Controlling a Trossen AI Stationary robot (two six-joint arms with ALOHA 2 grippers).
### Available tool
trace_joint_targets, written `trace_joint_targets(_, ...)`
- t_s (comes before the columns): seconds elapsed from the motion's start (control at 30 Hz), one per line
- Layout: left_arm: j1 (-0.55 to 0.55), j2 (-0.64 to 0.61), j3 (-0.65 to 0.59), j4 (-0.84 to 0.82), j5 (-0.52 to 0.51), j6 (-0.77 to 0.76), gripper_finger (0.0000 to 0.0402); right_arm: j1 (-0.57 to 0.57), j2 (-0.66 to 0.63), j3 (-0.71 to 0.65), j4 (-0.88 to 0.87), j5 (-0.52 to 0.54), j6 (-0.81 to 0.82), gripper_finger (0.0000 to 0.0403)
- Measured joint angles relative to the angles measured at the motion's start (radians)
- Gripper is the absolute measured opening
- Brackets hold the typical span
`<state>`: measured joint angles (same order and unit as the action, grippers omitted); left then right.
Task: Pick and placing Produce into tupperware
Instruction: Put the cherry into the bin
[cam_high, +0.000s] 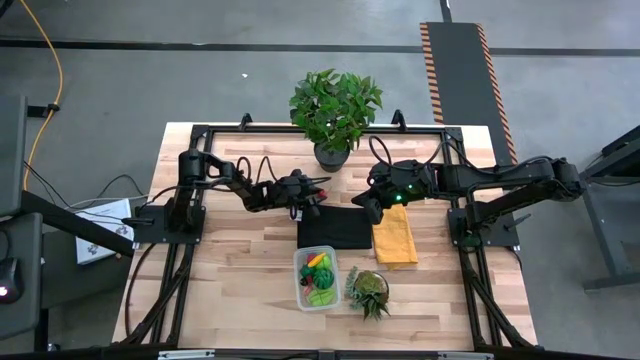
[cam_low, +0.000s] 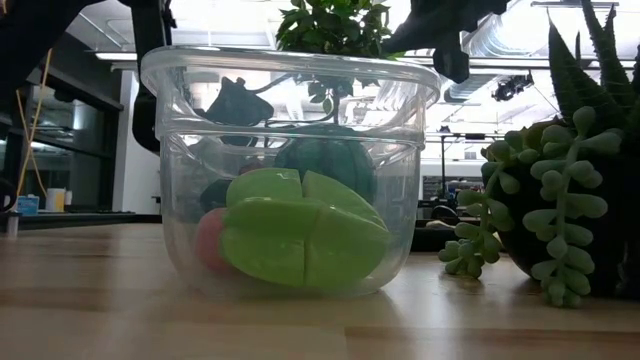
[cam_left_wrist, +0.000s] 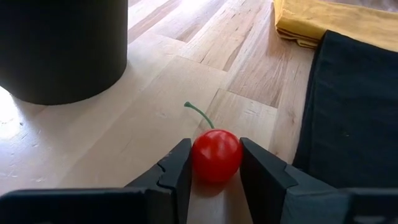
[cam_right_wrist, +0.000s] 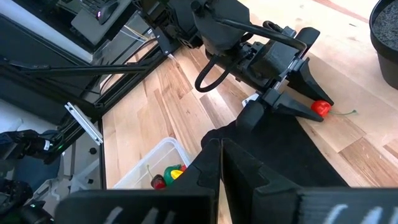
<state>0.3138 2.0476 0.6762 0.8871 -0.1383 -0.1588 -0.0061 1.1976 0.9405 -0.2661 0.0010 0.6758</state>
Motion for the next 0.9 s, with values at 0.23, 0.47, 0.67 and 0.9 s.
trace_joint_targets(0.23,0.0,0.0,0.0,0.0,0.0,-0.003,0.0102,0.0,0.0,0.0,0.0,0.0,0.006,0.0007)
trace_joint_targets(0.47,0.0,0.0,0.0,0.0,0.0,-0.007,0.0107,0.0,0.0,0.0,0.0,0.001,0.008,0.0007)
trace_joint_targets(0.67,0.0,0.0,0.0,0.012,0.041,-0.029,0.0102,0.0,0.0,0.0,0.0,0.002,0.024,0.0006)
trace_joint_targets(0.9,-0.001,-0.021,0.0,0.039,0.083,-0.031,0.0101,0.0,0.0,0.0,0.0,0.002,0.024,0.0007)
